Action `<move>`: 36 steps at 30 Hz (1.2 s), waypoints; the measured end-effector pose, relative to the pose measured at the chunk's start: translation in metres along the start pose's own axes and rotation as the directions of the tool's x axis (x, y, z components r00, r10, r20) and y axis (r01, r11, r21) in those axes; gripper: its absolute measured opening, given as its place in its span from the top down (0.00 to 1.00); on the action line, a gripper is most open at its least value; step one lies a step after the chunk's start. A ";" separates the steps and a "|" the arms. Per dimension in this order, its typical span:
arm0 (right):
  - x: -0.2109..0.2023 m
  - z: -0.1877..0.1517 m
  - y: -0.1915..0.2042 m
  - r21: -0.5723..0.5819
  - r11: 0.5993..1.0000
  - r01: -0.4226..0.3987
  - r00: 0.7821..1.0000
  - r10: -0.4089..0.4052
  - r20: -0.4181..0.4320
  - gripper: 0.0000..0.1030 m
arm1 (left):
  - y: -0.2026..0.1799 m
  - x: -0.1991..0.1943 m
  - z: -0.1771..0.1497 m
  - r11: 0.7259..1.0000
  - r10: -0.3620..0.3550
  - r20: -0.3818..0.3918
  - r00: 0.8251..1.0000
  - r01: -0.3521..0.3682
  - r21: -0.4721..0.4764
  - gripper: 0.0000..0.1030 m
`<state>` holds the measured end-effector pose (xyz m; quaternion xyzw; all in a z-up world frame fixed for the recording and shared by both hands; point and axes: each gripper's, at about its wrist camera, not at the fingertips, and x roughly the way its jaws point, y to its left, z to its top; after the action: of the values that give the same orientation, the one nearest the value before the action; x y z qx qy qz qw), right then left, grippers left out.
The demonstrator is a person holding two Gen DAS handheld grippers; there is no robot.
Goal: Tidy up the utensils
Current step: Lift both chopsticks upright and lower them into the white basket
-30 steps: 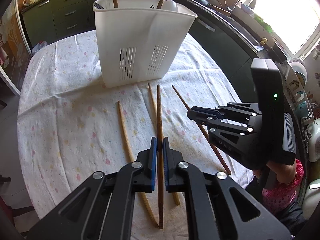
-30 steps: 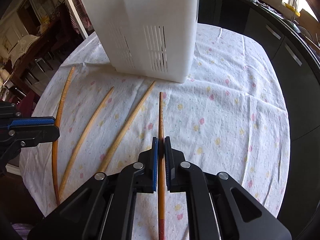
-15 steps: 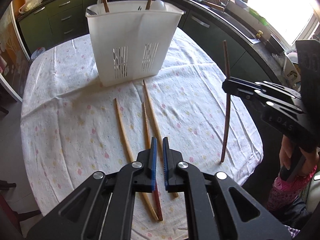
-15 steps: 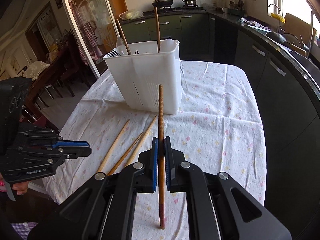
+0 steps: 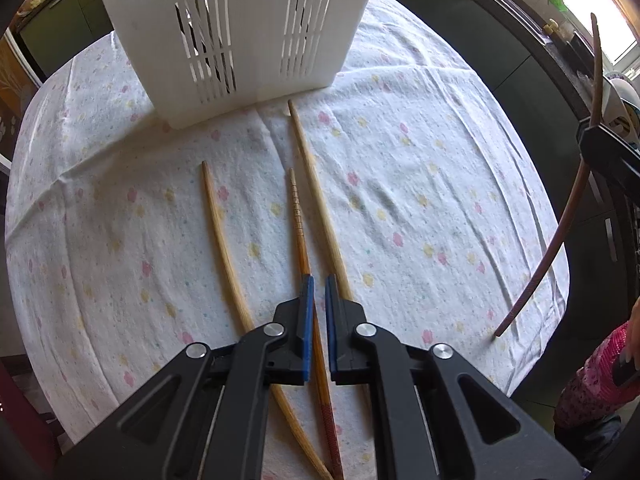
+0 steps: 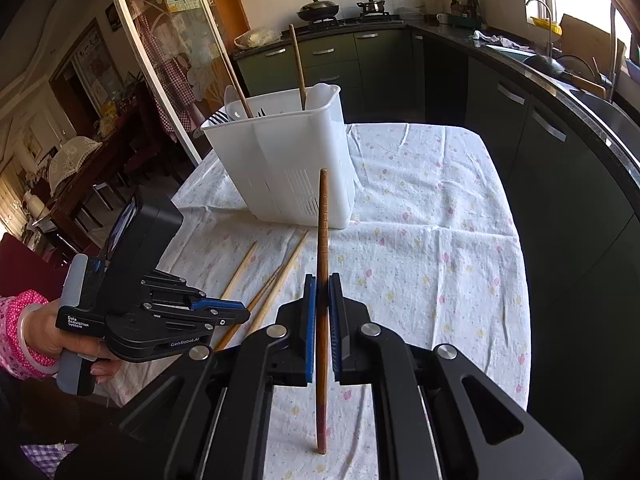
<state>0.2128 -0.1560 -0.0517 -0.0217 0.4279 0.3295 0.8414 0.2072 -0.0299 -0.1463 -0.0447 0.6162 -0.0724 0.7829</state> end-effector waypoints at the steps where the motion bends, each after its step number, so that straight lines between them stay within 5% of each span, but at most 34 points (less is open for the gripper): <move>1: 0.000 0.000 0.000 0.001 1.000 -0.002 1.000 0.002 0.000 0.93 | -0.002 0.000 0.001 1.000 0.010 0.005 1.000 -0.010 0.009 0.94; 10: -0.004 -0.001 -0.004 0.010 1.000 -0.014 1.000 0.014 0.007 0.93 | -0.001 0.007 0.008 0.998 0.067 -0.016 0.998 -0.067 0.015 0.79; 12: -0.004 -0.001 -0.004 0.013 1.000 -0.016 1.000 0.016 0.008 0.93 | -0.005 0.010 0.010 0.996 0.084 -0.008 0.996 -0.083 0.029 0.80; 14: -0.004 -0.001 -0.003 0.014 1.000 -0.020 1.000 0.020 0.009 0.93 | -0.011 0.011 0.009 0.991 0.118 0.008 0.993 -0.119 0.061 0.92; 20: -0.011 -0.002 -0.008 0.028 0.999 -0.019 1.000 0.019 0.024 0.93 | -0.004 0.006 0.017 0.995 0.095 0.034 0.995 -0.096 0.032 0.94; 36: -0.039 0.000 0.003 0.006 0.999 -0.033 0.996 0.032 0.079 0.93 | -0.009 -0.111 -0.010 0.998 0.034 0.286 0.958 -0.049 0.044 0.94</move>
<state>0.1946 -0.1744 -0.0218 0.0012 0.3956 0.3421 0.8523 0.1710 -0.0200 -0.0412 -0.0219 0.4957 -0.0642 0.8659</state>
